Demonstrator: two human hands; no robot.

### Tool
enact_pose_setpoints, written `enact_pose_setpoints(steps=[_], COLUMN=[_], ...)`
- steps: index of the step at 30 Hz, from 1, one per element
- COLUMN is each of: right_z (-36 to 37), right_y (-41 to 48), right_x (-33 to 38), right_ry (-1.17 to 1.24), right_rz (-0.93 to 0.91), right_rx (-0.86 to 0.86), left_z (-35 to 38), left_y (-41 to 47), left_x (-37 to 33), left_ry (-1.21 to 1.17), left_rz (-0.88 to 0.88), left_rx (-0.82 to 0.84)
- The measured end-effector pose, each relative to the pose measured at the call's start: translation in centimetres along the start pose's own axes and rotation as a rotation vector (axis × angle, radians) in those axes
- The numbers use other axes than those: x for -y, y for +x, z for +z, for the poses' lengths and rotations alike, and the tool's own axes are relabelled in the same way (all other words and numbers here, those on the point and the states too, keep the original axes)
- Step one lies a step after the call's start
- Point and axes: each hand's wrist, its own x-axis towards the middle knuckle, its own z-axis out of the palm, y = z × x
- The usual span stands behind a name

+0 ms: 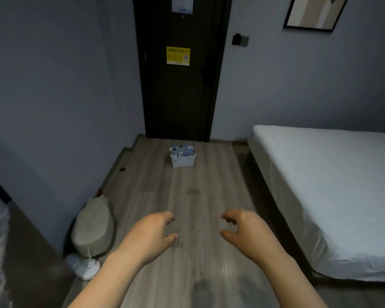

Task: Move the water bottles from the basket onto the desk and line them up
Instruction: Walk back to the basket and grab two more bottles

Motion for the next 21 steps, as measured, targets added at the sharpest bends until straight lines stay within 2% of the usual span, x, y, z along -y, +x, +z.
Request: enact_pose_setpoints(steps=[11,18,21], right_z=[-2.5,-2.6,-2.6], right_y=[19.3,29.3,33.9], right_x=[1.9,1.1,0.0], right_ry=[-0.042,-0.013,-0.037], right_rz=[0.034,0.09,0.046], right_rx=[-0.004,0.081,0.067], left_z=[-5.0,-5.7,-5.8], left_y=[18.8,28.7,33.5], left_x=[6.4,9.0,9.9], left_ry=[-0.011,-0.047,-0.042], left_rz=[0.04,0.039,0.029], left_rx=[0.031,0.082,0.079])
